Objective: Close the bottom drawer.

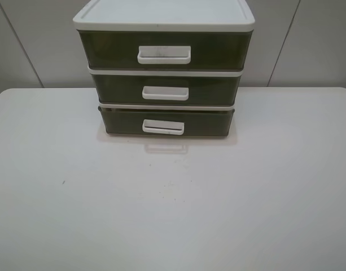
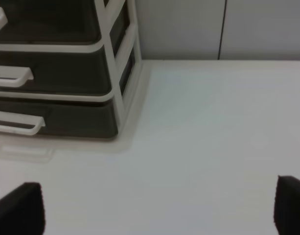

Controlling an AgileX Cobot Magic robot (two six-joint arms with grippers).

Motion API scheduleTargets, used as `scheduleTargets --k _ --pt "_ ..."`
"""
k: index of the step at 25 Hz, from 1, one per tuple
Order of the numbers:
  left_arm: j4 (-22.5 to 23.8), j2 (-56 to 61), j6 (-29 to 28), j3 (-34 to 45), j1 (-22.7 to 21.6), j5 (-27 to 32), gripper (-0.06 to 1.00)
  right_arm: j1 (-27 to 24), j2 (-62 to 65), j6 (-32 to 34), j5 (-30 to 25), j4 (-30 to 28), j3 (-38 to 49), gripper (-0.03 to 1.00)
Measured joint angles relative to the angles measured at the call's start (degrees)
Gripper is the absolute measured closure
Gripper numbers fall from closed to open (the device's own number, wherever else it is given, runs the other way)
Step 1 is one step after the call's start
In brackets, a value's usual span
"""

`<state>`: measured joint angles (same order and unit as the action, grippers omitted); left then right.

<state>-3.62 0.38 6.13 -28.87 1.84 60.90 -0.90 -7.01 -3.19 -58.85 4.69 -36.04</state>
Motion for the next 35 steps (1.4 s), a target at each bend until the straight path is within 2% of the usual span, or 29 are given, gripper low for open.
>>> scheduleTargets --k 6,12,35 --pt "0.0 0.0 0.0 0.0 0.0 0.0 0.23 0.0 6.6 0.0 -0.6 -0.4 2.9 0.15" --pt "0.0 0.0 0.0 0.0 0.0 0.0 0.23 0.0 7.0 0.0 -1.7 -1.7 6.2 0.15" --pt "0.0 0.0 0.0 0.0 0.0 0.0 0.23 0.0 7.0 0.0 -1.7 -1.9 6.3 0.15"
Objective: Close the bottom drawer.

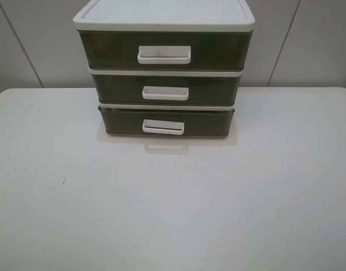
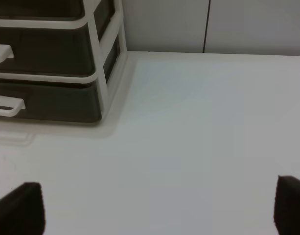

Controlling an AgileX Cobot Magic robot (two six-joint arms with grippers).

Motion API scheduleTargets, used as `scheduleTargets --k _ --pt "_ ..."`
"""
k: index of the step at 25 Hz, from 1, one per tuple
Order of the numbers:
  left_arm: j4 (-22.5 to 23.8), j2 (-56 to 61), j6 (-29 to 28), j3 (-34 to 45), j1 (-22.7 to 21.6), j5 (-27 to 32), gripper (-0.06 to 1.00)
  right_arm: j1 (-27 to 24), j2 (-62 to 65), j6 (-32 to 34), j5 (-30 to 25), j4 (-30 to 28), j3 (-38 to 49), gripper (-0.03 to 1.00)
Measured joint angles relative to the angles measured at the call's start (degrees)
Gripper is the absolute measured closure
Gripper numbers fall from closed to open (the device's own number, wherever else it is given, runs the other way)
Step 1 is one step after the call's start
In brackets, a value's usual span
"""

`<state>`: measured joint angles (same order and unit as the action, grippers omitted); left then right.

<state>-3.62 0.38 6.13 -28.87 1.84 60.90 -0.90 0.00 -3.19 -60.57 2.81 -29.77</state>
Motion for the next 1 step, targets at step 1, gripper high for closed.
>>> scheduleTargets --k 1 --pt "0.0 0.0 0.0 0.0 0.0 0.0 0.23 0.0 0.0 0.0 0.0 0.0 0.0 0.15"
